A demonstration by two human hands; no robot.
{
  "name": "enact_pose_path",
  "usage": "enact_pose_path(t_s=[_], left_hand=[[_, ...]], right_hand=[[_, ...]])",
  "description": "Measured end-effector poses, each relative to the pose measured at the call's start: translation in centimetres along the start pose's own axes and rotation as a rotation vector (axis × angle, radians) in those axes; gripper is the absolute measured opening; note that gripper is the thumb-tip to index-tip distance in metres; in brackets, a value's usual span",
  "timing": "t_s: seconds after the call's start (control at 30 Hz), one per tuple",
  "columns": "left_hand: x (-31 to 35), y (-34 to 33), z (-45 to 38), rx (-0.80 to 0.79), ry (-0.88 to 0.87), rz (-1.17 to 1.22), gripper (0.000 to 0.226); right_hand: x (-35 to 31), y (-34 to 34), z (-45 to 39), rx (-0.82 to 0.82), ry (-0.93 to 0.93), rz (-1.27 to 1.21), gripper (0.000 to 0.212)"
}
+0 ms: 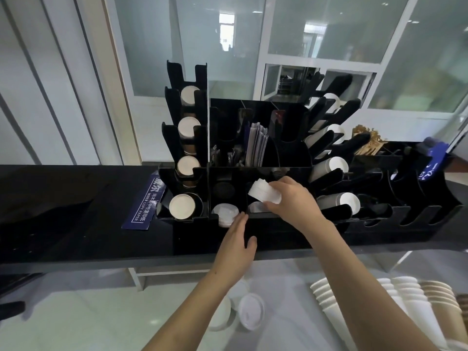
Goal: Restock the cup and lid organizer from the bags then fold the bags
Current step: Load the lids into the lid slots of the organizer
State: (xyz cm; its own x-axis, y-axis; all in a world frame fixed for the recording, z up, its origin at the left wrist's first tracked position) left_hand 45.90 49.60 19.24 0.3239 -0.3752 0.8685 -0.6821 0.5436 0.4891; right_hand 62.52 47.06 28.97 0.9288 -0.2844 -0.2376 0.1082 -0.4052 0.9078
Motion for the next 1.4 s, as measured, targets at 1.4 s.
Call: enact_pose_path(t_s=[1.4], left_hand=[[-2.0, 0.1, -1.2, 0.015, 0.015, -0.023, 0.062]], right_hand=[[-1.5, -6.0, 0.5, -0.362, -0.024, 0.258, 0.047]])
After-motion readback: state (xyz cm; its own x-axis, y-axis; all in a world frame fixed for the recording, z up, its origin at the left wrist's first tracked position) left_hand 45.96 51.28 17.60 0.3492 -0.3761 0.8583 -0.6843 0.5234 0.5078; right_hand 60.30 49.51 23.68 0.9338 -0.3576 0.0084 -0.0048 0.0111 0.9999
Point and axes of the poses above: each hand's wrist, its own z-axis away from the middle knuckle, its own y-axis out of the back of the hand, x = y × z, the point moved 8 cm from there along -z, towards the middle knuckle, and after that the axes turned 2 degrees about z, right-handed, at the moved point
